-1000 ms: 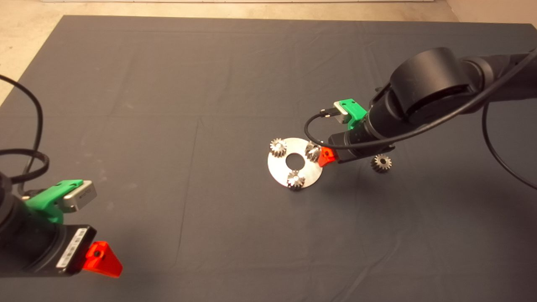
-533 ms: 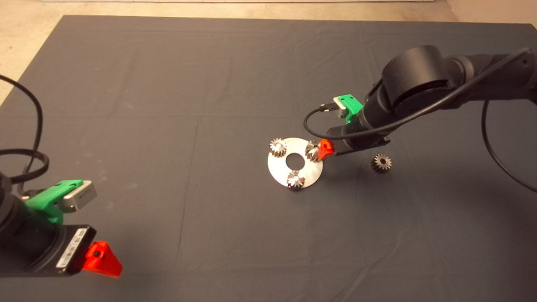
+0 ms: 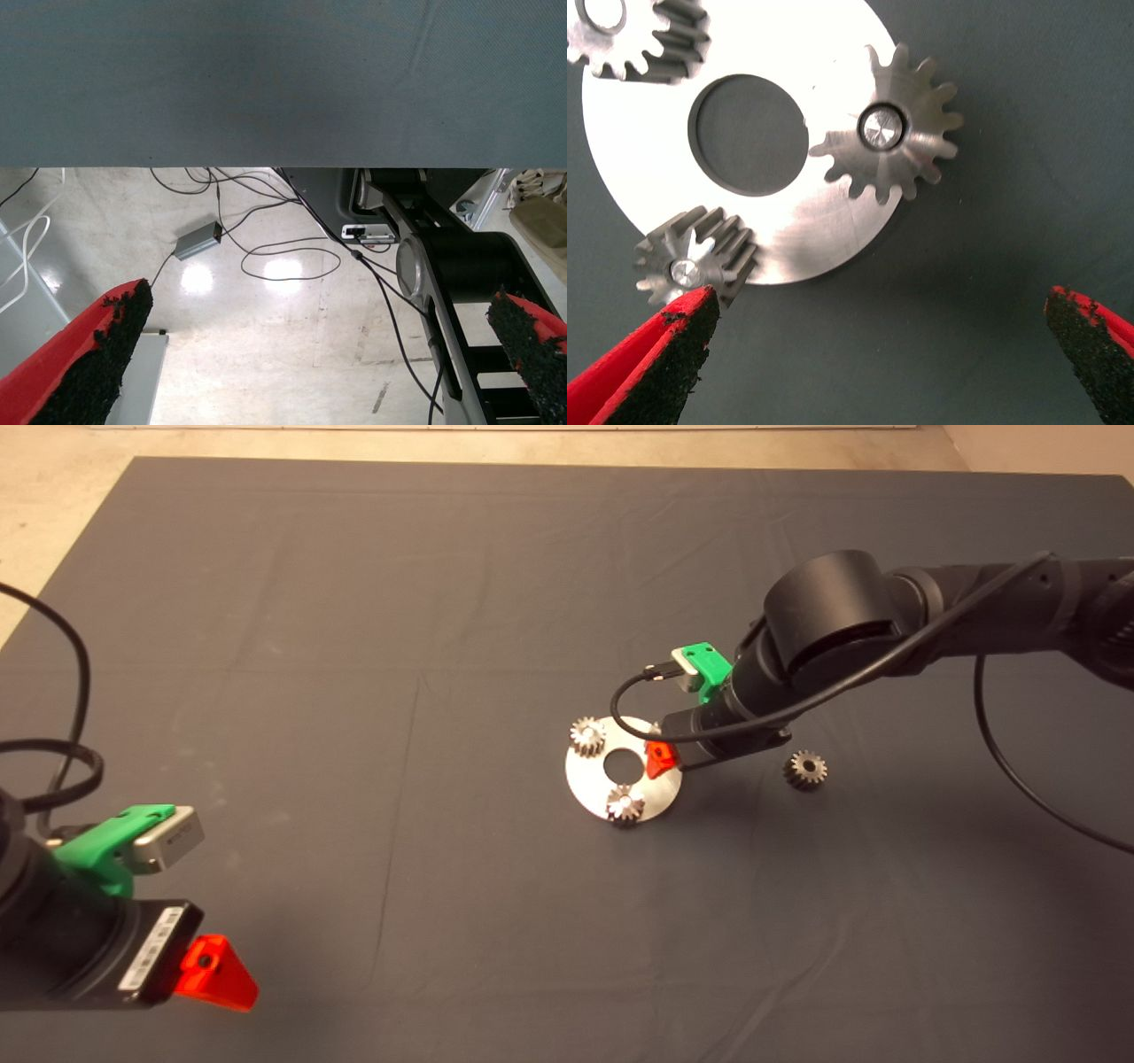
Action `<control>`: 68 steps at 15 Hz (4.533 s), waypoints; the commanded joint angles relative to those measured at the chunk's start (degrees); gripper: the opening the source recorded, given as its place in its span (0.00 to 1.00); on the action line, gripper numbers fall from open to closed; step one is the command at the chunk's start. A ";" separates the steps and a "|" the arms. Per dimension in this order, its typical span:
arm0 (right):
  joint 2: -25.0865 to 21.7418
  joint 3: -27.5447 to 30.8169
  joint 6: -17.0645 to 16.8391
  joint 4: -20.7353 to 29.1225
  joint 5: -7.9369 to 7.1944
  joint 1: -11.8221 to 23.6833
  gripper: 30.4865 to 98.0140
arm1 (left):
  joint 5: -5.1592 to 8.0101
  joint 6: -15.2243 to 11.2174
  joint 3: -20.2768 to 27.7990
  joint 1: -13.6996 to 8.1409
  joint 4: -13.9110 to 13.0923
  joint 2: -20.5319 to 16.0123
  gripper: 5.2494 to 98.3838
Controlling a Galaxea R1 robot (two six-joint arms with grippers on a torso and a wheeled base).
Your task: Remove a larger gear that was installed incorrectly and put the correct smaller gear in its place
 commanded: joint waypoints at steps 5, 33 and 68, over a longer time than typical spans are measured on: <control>1.09 -8.85 -5.00 -3.53 -5.92 0.69 1.00 | 7.61 0.10 0.30 -0.99 0.33 -0.33 1.00; 5.31 -10.38 -5.00 -5.37 -5.83 -2.47 1.00 | 7.61 0.19 0.21 -0.97 0.34 -0.41 1.00; 4.34 -10.98 -5.44 -5.37 -6.08 -1.24 0.88 | 7.61 0.19 0.65 -0.90 0.34 -0.33 1.00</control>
